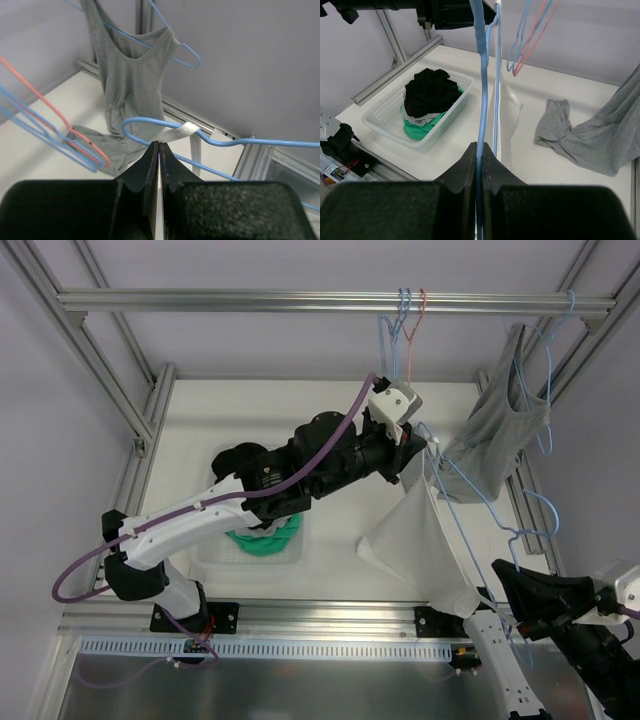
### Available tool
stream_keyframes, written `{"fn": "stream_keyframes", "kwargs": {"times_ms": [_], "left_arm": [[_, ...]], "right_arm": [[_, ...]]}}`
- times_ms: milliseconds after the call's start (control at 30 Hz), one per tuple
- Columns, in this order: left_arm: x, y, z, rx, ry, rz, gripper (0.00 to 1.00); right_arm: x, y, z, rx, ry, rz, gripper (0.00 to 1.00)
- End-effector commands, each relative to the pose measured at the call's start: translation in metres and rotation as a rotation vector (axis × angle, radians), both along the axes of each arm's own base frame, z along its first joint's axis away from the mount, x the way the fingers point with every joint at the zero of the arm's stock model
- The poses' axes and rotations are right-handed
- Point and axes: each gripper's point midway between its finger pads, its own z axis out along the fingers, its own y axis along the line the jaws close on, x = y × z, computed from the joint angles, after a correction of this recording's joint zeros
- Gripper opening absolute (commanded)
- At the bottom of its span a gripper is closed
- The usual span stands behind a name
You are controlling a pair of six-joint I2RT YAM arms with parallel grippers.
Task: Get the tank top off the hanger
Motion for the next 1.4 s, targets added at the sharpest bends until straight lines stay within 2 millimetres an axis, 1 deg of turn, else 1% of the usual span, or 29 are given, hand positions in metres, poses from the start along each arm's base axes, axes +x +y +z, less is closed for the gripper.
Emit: {"fn": "stream_keyframes", "kwargs": {"times_ms": [0,33,67,100,233,400,467,567,600,700,733,800,833,867,900,933,967,1000,1033,1067,1100,1133,1167,1200,1233,1267,1300,1333,1367], "left_arm": [[0.010,0.042,0.059,-0.241,0.000,0.157,0.00],[0.012,0.044,0.048,-0.223,0.009,0.182,0.00],[0.016,0.056,0.057,-0.263,0.004,0.223,0.00],[0.018,0.061,0.059,-0.285,0.009,0.245,0.00],[0.027,0.082,0.055,-0.325,0.032,0.342,0.00],[0.039,0.105,0.052,-0.363,0.062,0.476,0.00],[0.038,0.105,0.052,-0.357,0.057,0.469,0.00],[0.033,0.100,0.046,-0.349,0.065,0.426,0.00],[0.030,0.099,0.043,-0.347,0.072,0.411,0.00],[0.024,0.100,0.025,-0.354,0.123,0.387,0.00],[0.023,0.102,0.015,-0.346,0.135,0.386,0.00],[0.020,0.105,0.007,-0.361,0.164,0.378,0.00],[0.017,0.108,-0.002,-0.355,0.176,0.370,0.00],[0.013,0.107,-0.006,-0.360,0.193,0.347,0.00],[0.010,0.109,-0.008,-0.368,0.201,0.335,0.00],[0.006,0.111,-0.019,-0.357,0.213,0.320,0.00],[0.003,0.110,-0.023,-0.353,0.223,0.304,0.00],[-0.007,0.104,-0.028,-0.334,0.228,0.240,0.00],[-0.013,0.101,-0.043,-0.303,0.236,0.210,0.00],[-0.018,0.097,-0.052,-0.288,0.251,0.189,0.00],[-0.023,0.094,-0.063,-0.267,0.260,0.175,0.00],[-0.026,0.090,-0.087,-0.219,0.274,0.173,0.00],[-0.030,0.087,-0.098,-0.204,0.294,0.166,0.00],[-0.032,0.085,-0.110,-0.186,0.310,0.168,0.00],[-0.036,0.082,-0.132,-0.147,0.332,0.157,0.00],[-0.039,0.078,-0.140,-0.147,0.351,0.144,0.00],[-0.042,0.076,-0.149,-0.136,0.360,0.134,0.00],[-0.044,0.075,-0.166,-0.107,0.371,0.131,0.00],[-0.044,0.074,-0.172,-0.103,0.383,0.139,0.00]], "right_arm": [[0.016,0.005,0.001,0.002,0.045,0.025,0.00],[0.016,0.005,0.000,0.000,0.050,0.028,0.00],[0.016,0.006,0.000,-0.001,0.048,0.031,0.00],[0.015,0.006,-0.001,-0.003,0.049,0.034,0.00],[0.014,0.009,-0.004,-0.013,0.067,0.059,0.00],[0.002,0.025,-0.008,-0.046,0.049,0.179,0.00],[-0.003,0.028,-0.006,-0.049,0.026,0.208,0.00],[-0.006,0.030,0.009,-0.035,-0.065,0.218,0.00],[-0.002,0.030,0.008,-0.027,-0.071,0.209,0.00],[0.004,0.023,0.018,0.025,-0.132,0.148,0.00],[0.012,0.022,0.014,0.053,-0.107,0.129,0.00],[0.019,0.013,0.018,0.085,-0.133,0.063,0.00],[0.026,0.011,0.015,0.098,-0.121,0.046,0.00],[0.029,0.010,0.021,0.132,-0.138,0.034,0.00],[0.031,0.011,0.023,0.150,-0.145,0.034,0.00],[0.031,0.012,0.025,0.171,-0.160,0.039,0.00],[0.039,0.015,0.031,0.208,-0.179,0.052,0.00],[0.043,0.017,0.035,0.223,-0.194,0.063,0.00],[0.047,0.019,0.040,0.250,-0.207,0.075,0.00],[0.059,0.023,0.037,0.267,-0.197,0.085,0.00],[0.060,0.026,0.058,0.312,-0.262,0.118,0.00],[0.064,0.029,0.066,0.333,-0.286,0.142,0.00],[0.070,0.034,0.072,0.354,-0.298,0.173,0.00],[0.077,0.038,0.087,0.419,-0.353,0.212,0.00],[0.080,0.039,0.093,0.453,-0.384,0.233,0.00],[0.072,0.037,0.120,0.491,-0.536,0.265,0.00],[0.094,0.039,0.106,0.544,-0.502,0.272,0.00],[0.099,0.037,0.109,0.571,-0.539,0.273,0.00],[0.106,0.032,0.112,0.594,-0.574,0.251,0.00]]}}
